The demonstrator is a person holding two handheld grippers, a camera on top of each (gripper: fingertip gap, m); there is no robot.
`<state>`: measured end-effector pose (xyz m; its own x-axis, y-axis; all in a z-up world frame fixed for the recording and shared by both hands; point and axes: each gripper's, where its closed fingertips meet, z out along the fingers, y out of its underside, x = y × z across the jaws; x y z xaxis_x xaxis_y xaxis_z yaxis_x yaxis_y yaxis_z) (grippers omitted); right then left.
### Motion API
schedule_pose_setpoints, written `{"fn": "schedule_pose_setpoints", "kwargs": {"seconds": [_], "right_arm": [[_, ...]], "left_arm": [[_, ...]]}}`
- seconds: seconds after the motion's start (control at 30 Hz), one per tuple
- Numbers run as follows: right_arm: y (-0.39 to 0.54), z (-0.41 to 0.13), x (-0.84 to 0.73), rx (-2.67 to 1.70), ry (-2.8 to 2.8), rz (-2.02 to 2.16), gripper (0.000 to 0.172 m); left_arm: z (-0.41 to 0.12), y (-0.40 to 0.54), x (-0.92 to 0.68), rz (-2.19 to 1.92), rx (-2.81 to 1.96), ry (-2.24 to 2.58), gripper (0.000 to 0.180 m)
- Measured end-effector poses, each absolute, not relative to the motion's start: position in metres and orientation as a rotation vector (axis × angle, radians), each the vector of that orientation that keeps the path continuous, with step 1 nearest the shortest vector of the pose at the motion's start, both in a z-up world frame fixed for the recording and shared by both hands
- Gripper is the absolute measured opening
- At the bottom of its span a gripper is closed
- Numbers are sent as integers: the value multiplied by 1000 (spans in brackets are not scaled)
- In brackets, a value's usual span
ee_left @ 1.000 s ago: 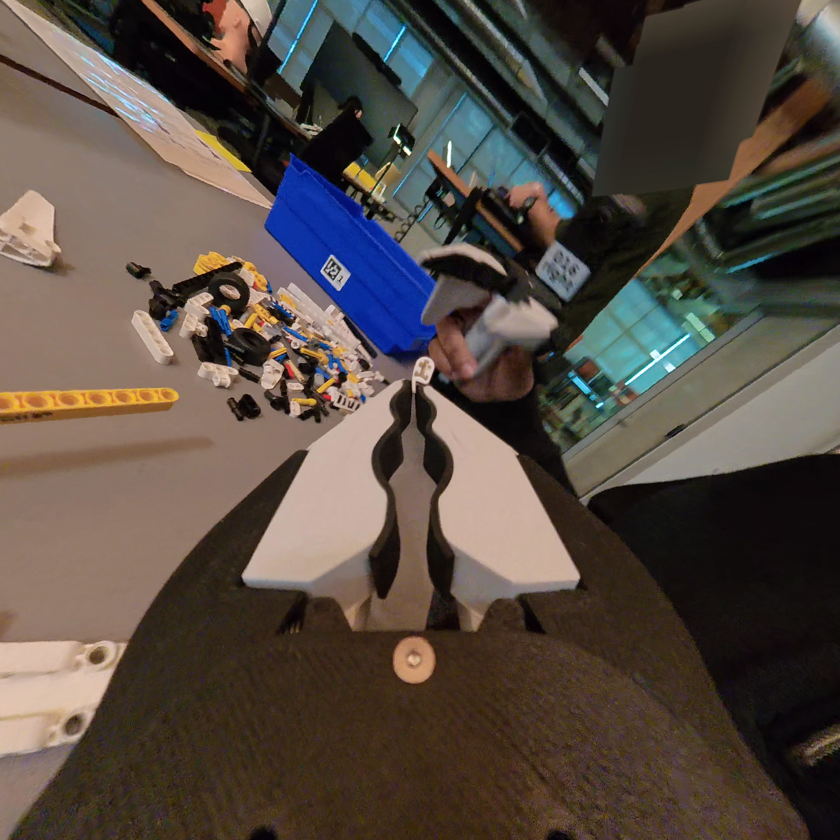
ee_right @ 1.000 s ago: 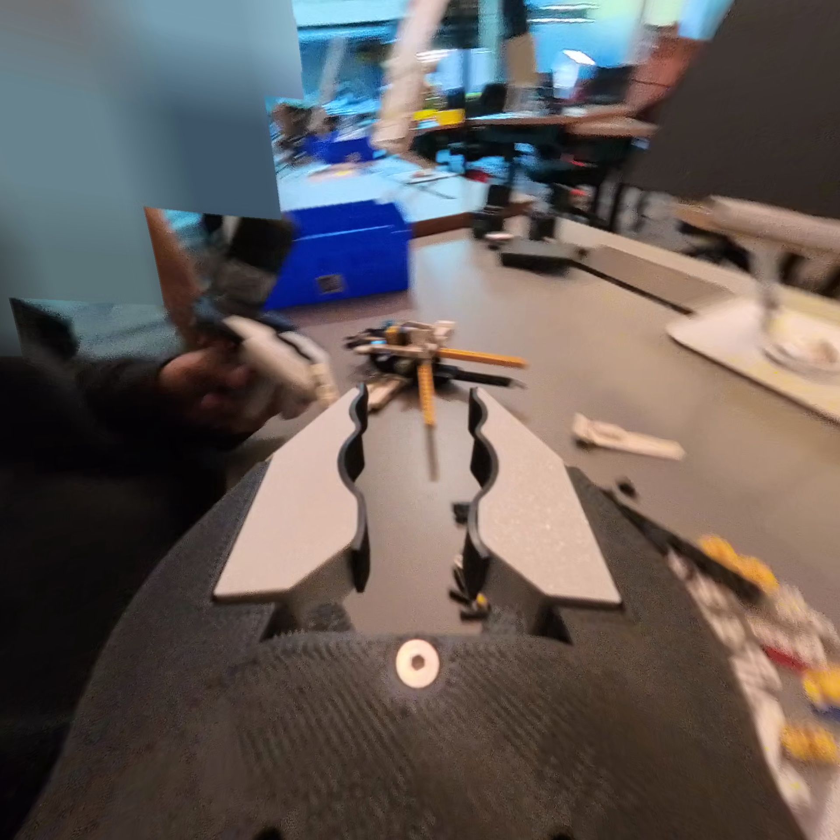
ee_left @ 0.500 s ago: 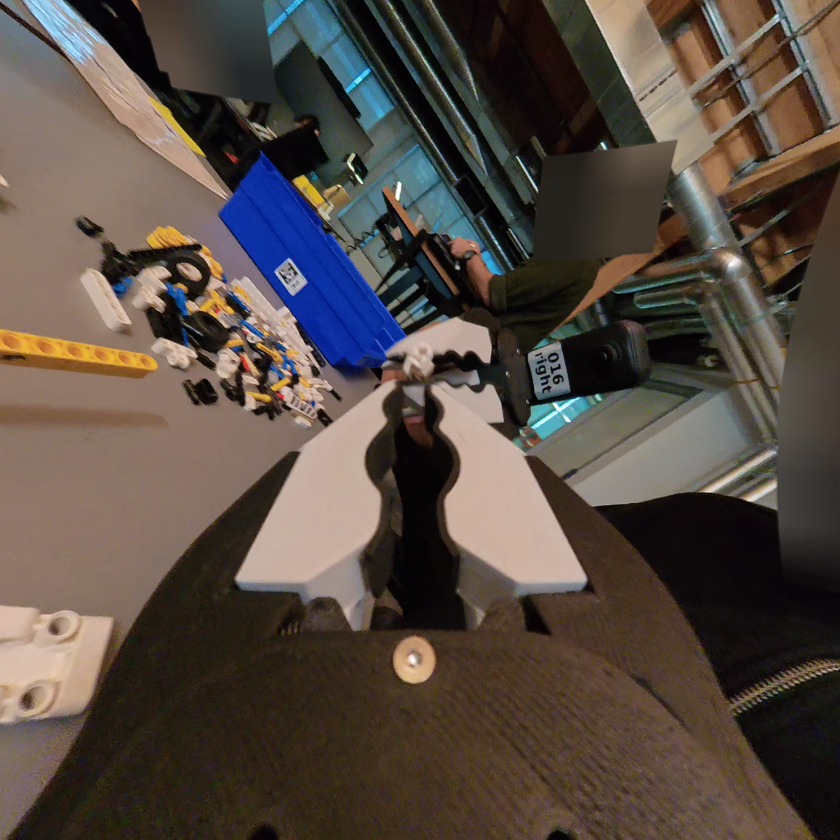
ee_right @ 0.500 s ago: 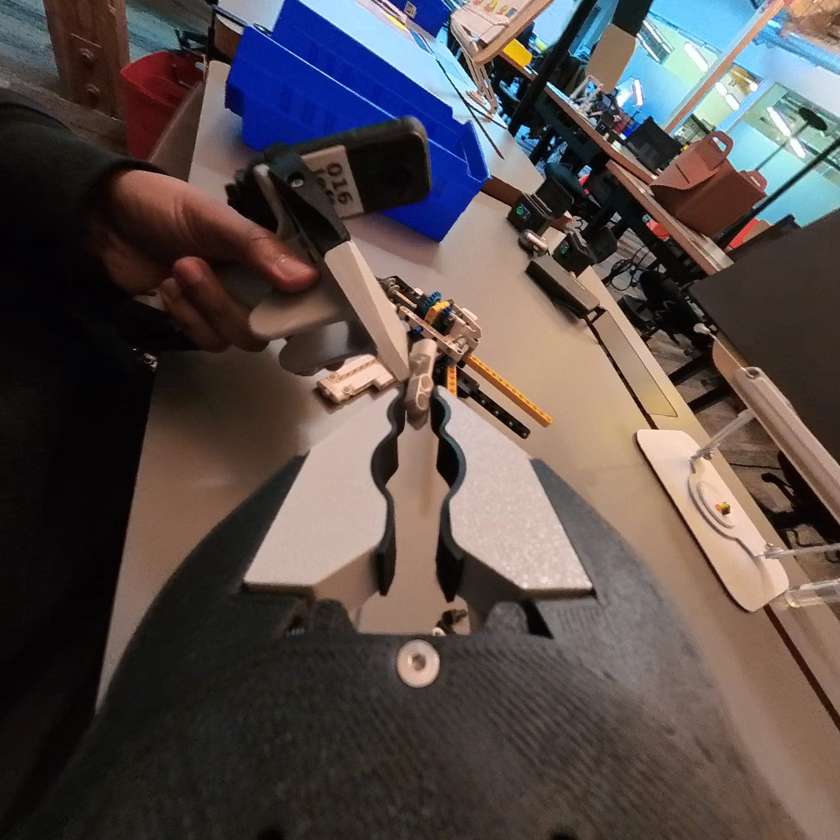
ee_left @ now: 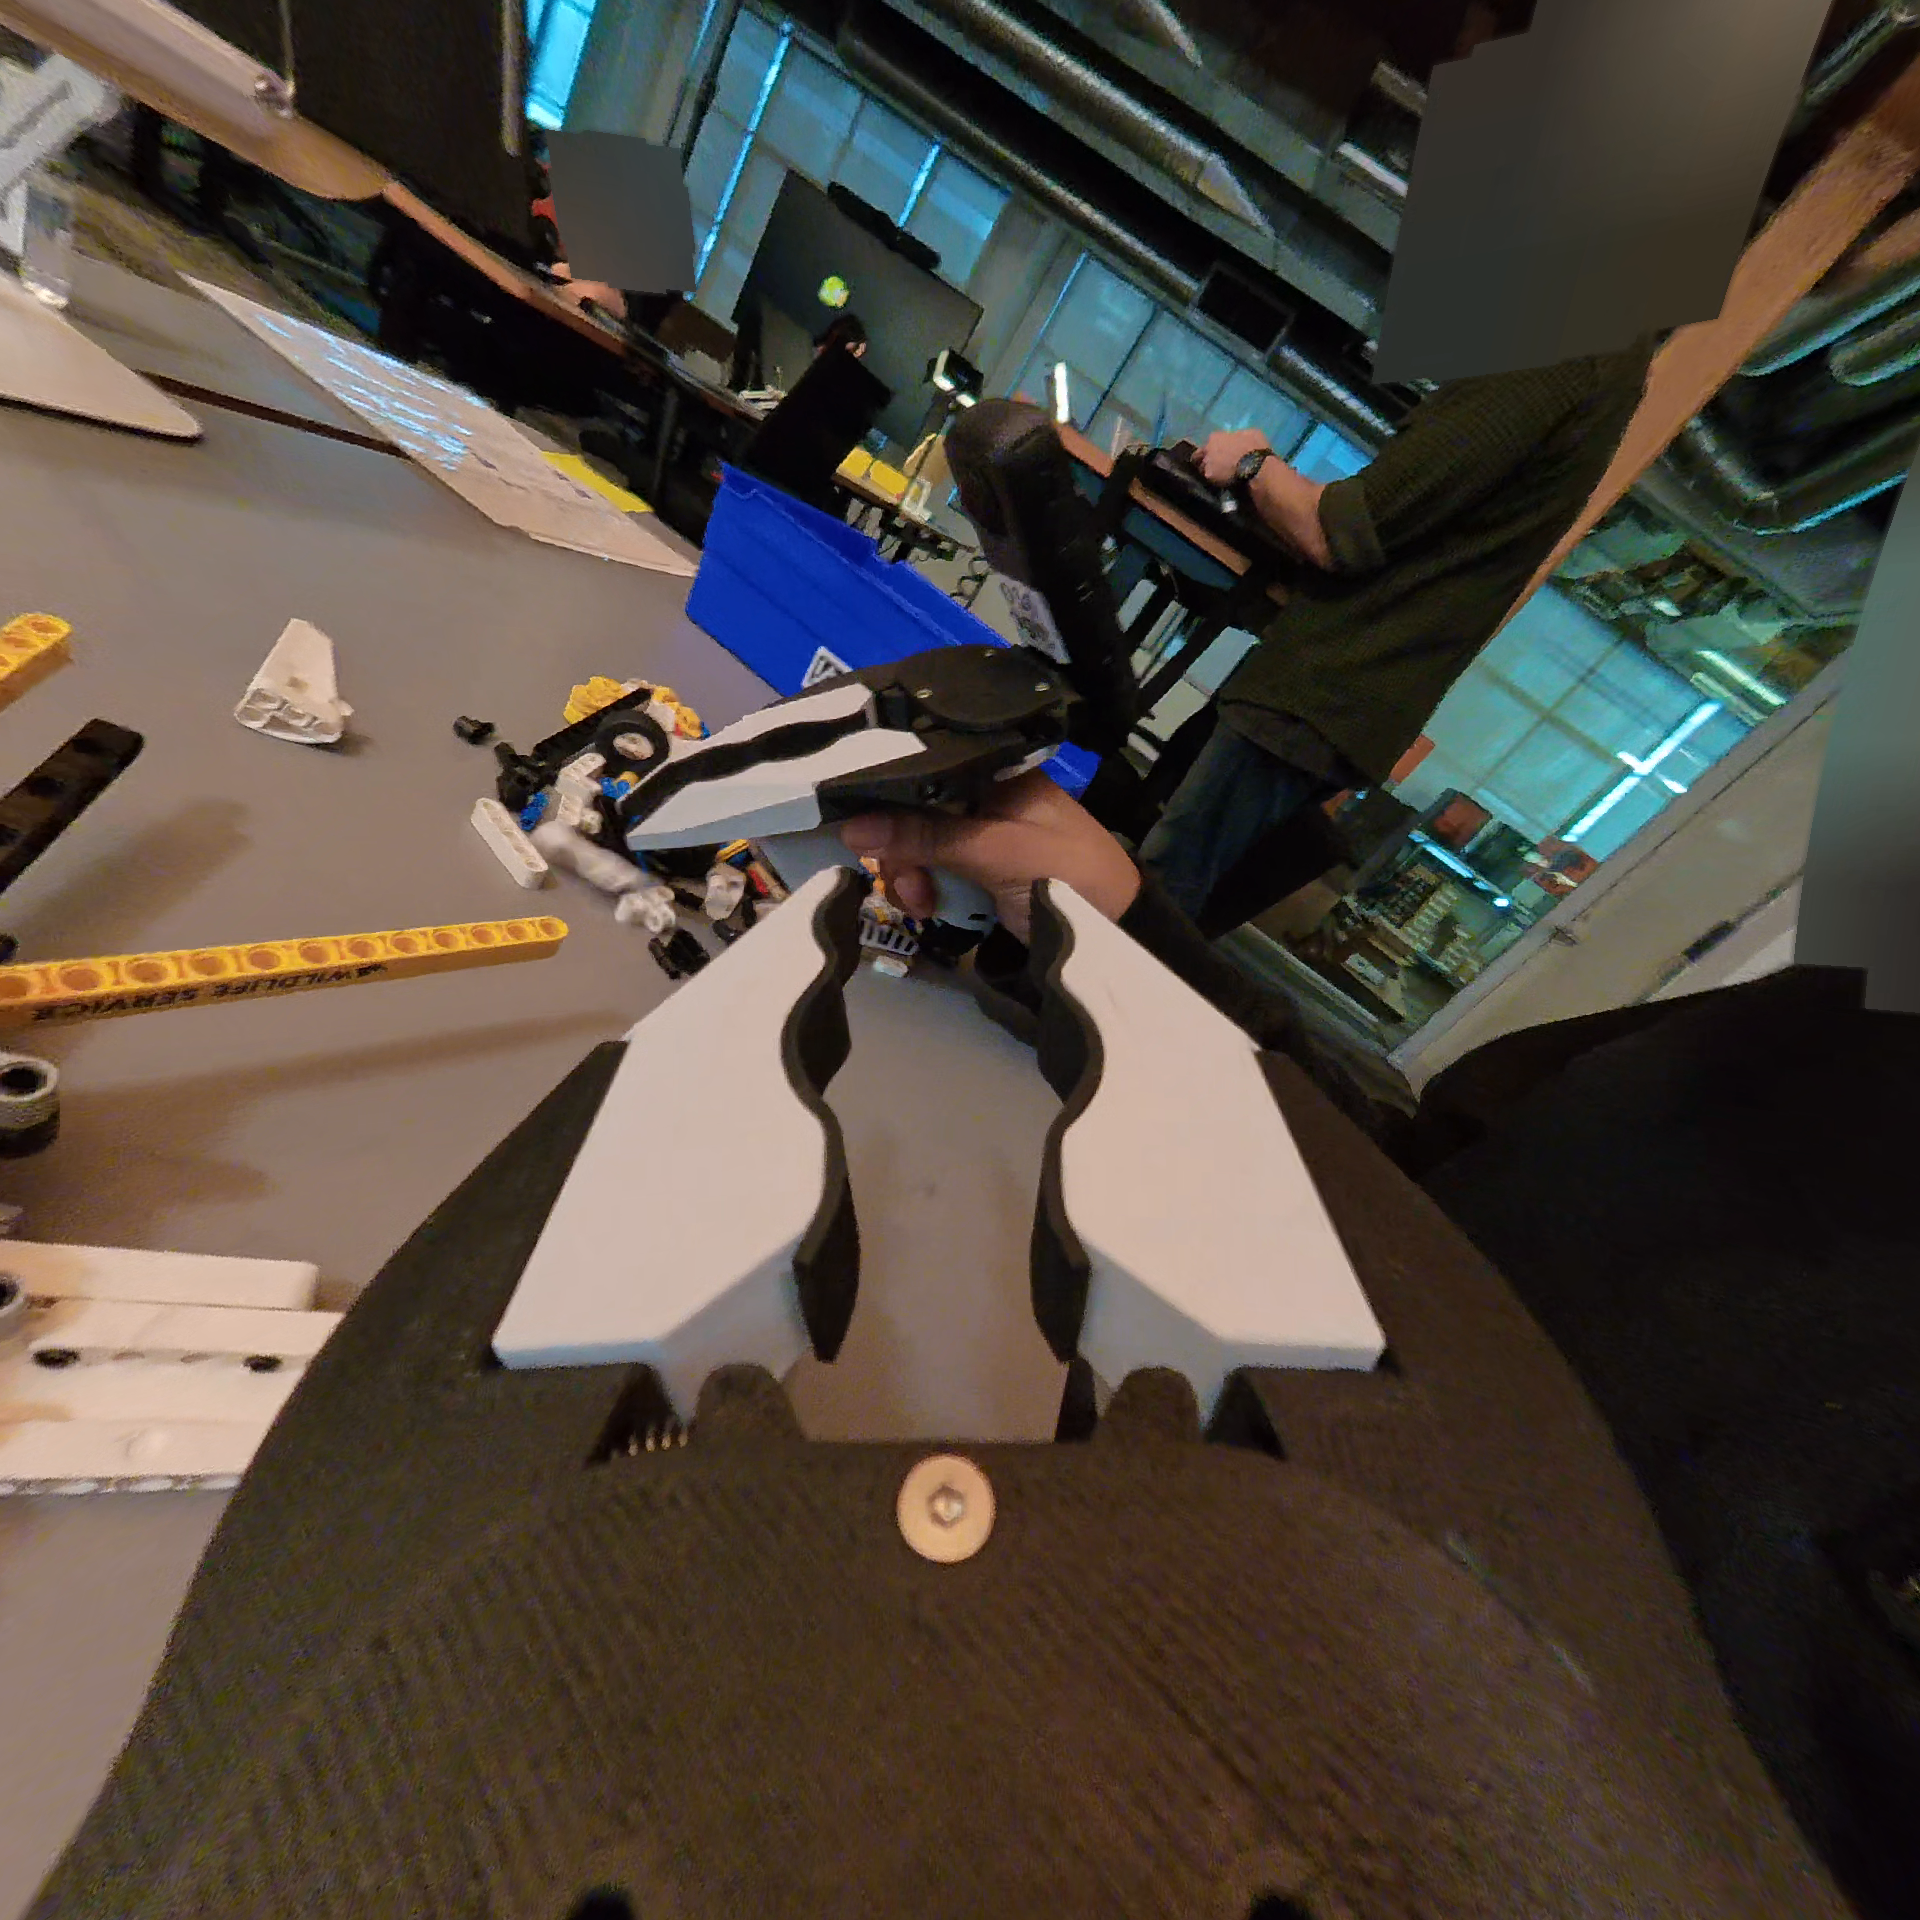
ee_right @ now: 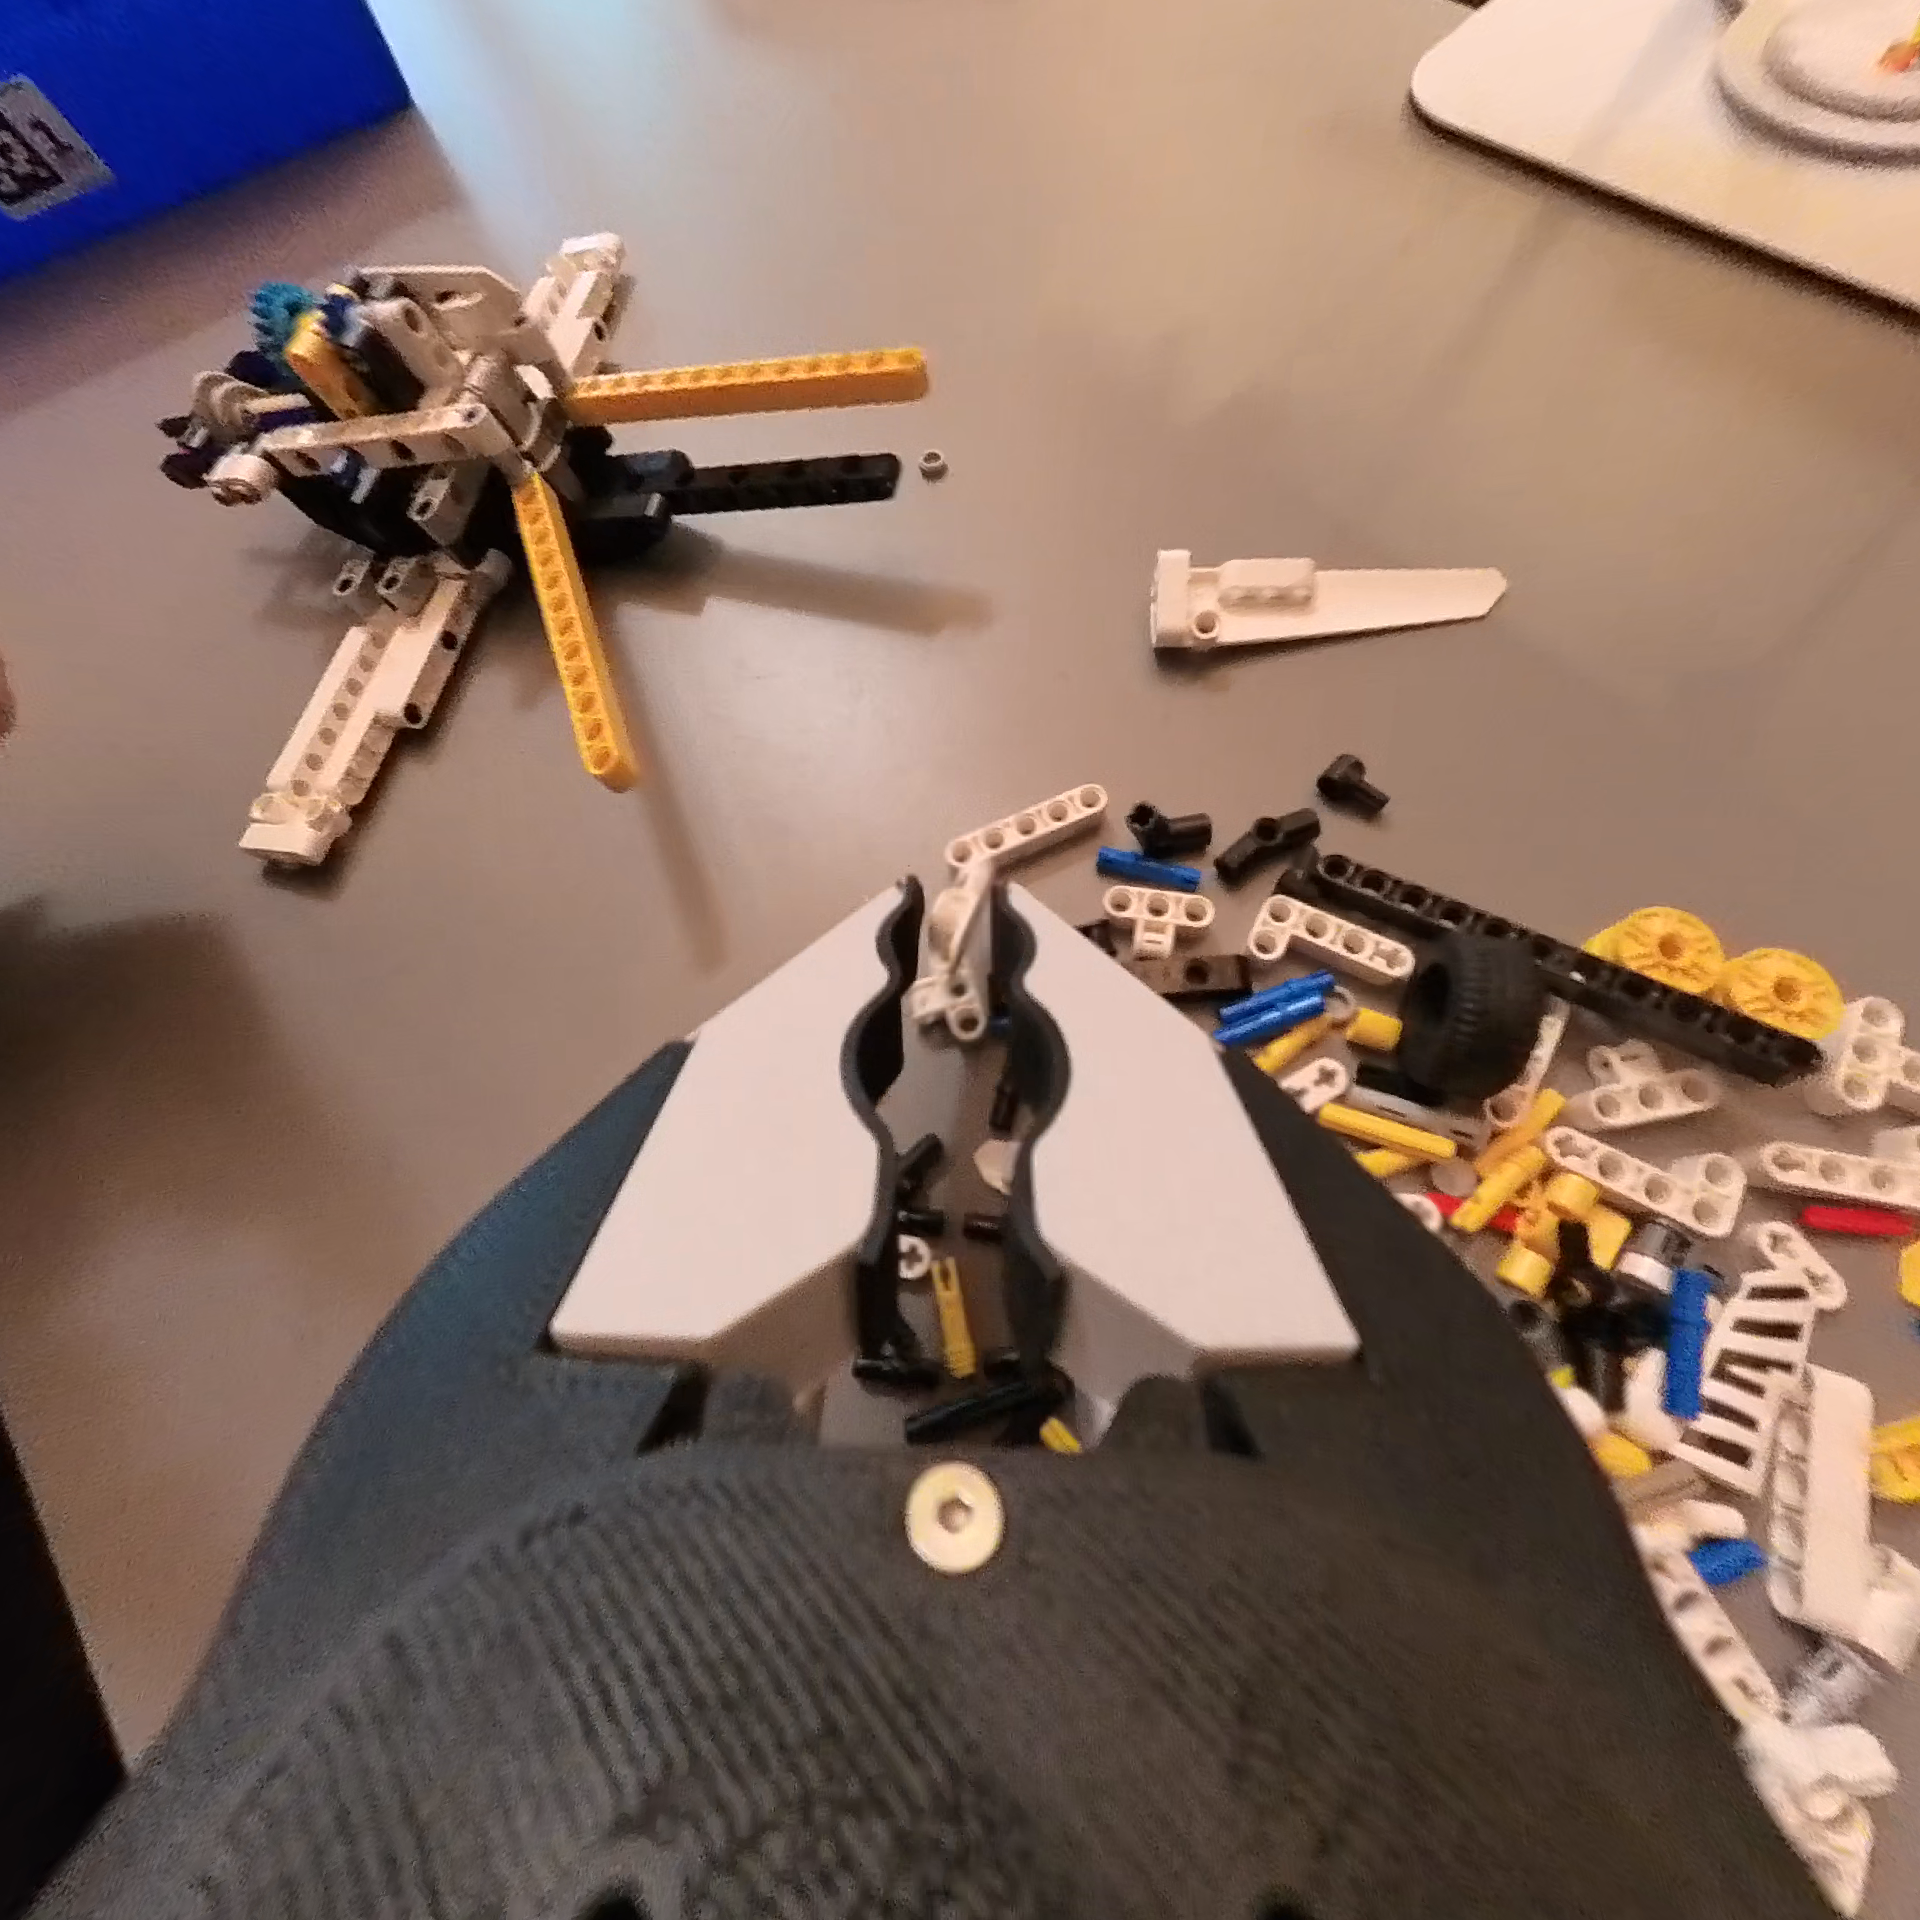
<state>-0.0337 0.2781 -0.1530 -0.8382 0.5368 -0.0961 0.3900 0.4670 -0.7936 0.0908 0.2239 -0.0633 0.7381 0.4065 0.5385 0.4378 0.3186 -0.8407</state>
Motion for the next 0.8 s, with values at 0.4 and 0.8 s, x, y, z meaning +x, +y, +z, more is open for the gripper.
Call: {"fn": "schedule_pose_setpoints", "kwargs": {"seconds": [0.4, 0.8], "right_arm": [[235, -89, -14, -429, -2375, 1604, 32], [165, 32, -32, -83, -2029, 1948, 45]], "left_arm": [[-64, 135, 71, 321, -1375, -908, 26], [-38, 32, 31, 681, -1426, -921, 38]]}}
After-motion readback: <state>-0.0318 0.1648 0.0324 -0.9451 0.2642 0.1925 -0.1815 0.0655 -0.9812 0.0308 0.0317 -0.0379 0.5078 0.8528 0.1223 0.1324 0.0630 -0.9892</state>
